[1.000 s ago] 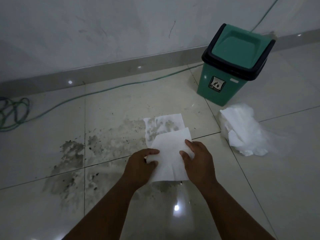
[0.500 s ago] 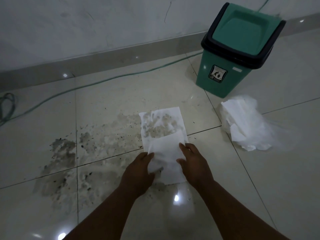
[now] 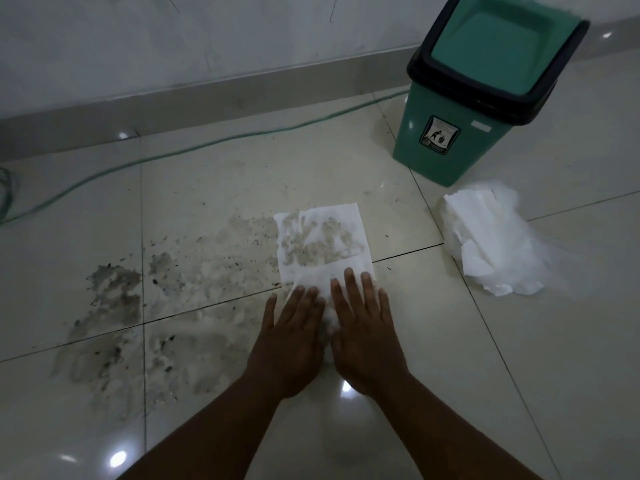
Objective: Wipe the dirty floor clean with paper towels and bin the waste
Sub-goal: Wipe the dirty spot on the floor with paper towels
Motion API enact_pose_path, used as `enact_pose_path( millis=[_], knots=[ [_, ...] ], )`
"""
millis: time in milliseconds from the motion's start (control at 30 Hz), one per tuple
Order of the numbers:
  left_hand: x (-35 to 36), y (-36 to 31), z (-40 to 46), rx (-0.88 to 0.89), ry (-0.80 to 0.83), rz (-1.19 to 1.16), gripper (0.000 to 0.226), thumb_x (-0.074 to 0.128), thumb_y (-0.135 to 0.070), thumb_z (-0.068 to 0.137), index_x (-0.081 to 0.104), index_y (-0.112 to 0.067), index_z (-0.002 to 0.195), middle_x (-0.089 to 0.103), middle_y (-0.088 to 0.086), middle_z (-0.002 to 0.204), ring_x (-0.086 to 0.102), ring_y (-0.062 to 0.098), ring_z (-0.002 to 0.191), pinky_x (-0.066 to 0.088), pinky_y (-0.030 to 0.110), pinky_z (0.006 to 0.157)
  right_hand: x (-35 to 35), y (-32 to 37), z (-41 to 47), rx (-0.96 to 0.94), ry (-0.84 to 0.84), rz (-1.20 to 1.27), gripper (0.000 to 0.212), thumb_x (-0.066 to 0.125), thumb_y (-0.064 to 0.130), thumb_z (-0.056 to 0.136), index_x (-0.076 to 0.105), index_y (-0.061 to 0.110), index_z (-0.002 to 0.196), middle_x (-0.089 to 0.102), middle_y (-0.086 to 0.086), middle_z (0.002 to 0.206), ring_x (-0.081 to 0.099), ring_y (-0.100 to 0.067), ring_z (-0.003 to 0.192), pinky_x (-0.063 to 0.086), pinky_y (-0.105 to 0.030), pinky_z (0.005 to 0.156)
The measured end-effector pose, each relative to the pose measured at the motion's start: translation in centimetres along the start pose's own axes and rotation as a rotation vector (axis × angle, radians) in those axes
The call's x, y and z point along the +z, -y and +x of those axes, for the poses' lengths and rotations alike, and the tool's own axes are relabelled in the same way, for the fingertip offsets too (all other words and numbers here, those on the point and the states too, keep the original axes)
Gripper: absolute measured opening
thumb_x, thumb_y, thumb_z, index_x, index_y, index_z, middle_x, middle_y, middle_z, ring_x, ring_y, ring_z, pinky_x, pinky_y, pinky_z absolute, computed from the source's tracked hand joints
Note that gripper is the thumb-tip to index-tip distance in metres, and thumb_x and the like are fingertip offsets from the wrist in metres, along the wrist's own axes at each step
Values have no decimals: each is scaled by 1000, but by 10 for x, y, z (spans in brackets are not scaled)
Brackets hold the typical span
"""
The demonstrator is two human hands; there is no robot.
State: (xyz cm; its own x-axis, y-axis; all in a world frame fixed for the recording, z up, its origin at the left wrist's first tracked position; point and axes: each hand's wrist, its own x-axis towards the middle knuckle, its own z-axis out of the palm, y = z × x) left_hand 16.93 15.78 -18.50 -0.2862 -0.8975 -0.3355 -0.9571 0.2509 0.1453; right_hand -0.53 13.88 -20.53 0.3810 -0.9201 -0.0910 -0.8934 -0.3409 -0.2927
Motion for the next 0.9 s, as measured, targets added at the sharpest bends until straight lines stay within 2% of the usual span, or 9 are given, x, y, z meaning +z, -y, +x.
enact_pose_path(
  millis=[67,133,233,300,433,567,700,833,900],
  knots=[
    [4,0,-1,-6,61,24,71,-3,-52,92,-16,-24,155,-22,0,164,-28,20,148,-15,55,119,8,-3,-7,-36,127,-42,73,23,53,100,-7,20,159,-17,-5,167,-18,-27,153,9,-58,123],
    [4,1,0,-15,46,11,71,-3,-52,91,-17,-25,155,-23,-1,164,-27,19,149,-14,56,119,10,-5,-9,-51,152,-48,75,21,55,100,-11,20,158,-19,-5,166,-20,-26,152,7,-57,123],
    [2,3,-2,-1,-12,-19,70,7,-53,94,-14,-28,155,-18,-1,165,-22,20,151,-7,56,121,6,-5,-13,-56,120,-25,76,25,54,99,-6,18,159,-12,-6,167,-14,-26,154,6,-55,124],
    [3,5,-4,25,6,-13,73,12,-54,91,-10,-29,156,-17,-1,165,-22,20,150,-7,56,121,7,-6,-18,-68,148,-57,78,28,55,98,-3,18,160,-12,-6,168,-13,-26,154,10,-58,122],
    [5,2,-12,8,51,-2,75,7,-55,87,-8,-32,156,-26,0,163,-30,21,148,-11,57,119,6,-5,-28,-67,177,-73,79,29,57,97,1,18,160,-11,-8,168,-11,-27,154,9,-61,121],
    [5,-1,-17,-12,63,-24,77,3,-59,86,-1,-33,157,-19,0,165,-26,21,149,-14,56,119,5,-3,-36,-89,196,-111,78,28,59,98,8,16,160,-4,-9,168,-7,-27,155,9,-67,117],
    [-1,-2,-18,-12,52,-32,75,9,-61,88,5,-33,157,-16,1,166,-22,21,151,-11,56,120,1,-2,-39,-66,201,-119,81,30,60,96,8,16,160,-3,-11,168,-4,-29,155,7,-70,116],
    [-8,-4,-16,-17,9,-82,77,7,-62,87,11,-29,157,-7,3,167,-15,21,152,-5,55,121,-7,1,-30,-33,164,-65,75,27,55,96,8,20,160,0,-9,168,-4,-27,155,1,-67,118],
    [-11,-5,-13,-34,-1,-95,76,8,-59,88,16,-27,157,-2,3,167,-10,21,153,0,54,122,-12,1,-23,-31,154,-76,70,27,51,96,22,18,158,15,-11,167,9,-29,155,3,-68,118]
  ],
)
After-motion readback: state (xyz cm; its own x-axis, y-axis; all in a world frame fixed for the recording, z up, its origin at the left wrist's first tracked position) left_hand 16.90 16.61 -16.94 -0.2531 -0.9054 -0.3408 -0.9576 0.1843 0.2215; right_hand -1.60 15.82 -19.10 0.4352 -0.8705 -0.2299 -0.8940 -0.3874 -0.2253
